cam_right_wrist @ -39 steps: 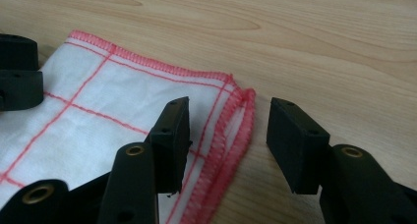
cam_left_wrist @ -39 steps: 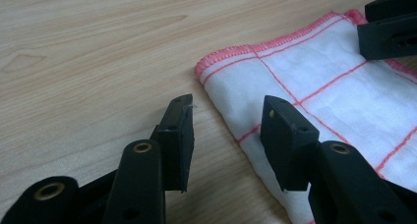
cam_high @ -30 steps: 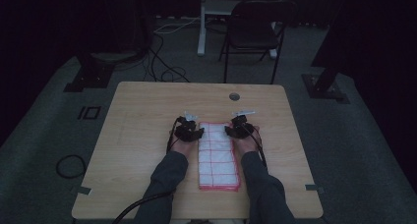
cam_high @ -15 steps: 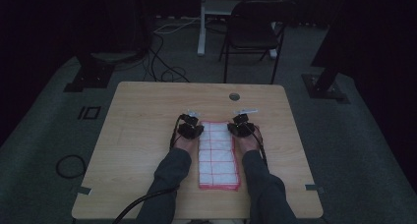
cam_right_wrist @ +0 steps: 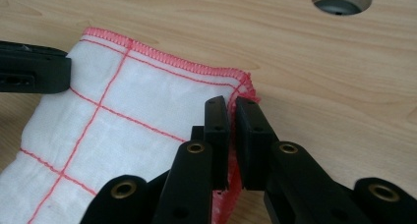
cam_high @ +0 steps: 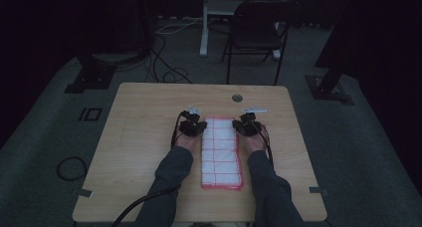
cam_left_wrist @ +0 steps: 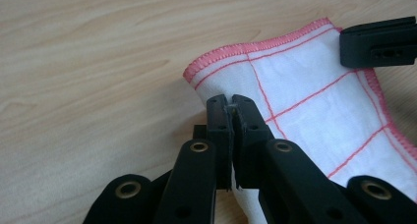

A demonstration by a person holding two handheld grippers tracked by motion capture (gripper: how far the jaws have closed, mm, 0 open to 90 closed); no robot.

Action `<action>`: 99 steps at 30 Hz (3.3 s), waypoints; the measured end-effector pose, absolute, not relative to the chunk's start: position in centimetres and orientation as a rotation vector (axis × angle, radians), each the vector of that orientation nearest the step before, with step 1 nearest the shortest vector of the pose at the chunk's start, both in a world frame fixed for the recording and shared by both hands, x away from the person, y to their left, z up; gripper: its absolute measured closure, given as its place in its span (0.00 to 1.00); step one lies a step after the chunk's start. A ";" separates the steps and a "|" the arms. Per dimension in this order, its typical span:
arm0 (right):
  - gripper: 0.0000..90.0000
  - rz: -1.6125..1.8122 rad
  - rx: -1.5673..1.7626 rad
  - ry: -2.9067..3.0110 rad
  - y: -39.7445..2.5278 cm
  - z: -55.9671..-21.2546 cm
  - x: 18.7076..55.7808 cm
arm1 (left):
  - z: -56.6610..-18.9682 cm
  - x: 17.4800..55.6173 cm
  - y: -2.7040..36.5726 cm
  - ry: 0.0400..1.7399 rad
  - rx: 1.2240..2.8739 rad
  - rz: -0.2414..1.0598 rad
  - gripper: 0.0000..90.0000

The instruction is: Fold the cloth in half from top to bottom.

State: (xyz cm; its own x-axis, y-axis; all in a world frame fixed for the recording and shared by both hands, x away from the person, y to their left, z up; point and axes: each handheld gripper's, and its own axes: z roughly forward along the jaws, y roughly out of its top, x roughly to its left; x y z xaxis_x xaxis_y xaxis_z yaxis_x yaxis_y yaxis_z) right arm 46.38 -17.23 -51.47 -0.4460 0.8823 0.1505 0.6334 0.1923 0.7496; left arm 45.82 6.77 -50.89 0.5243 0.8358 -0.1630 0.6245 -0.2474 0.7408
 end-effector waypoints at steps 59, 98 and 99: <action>0.95 1.357 1.215 2.107 -18.9 -46.8 39.6 | -46.1 38.1 8.4 0.946 1.880 0.405 0.98; 0.96 1.411 1.154 2.150 -19.1 -48.1 34.6 | -47.6 32.6 9.3 0.920 1.863 0.340 0.98; 0.96 1.408 1.153 2.153 -19.2 -48.1 34.6 | -47.7 32.4 9.3 0.921 1.865 0.339 0.98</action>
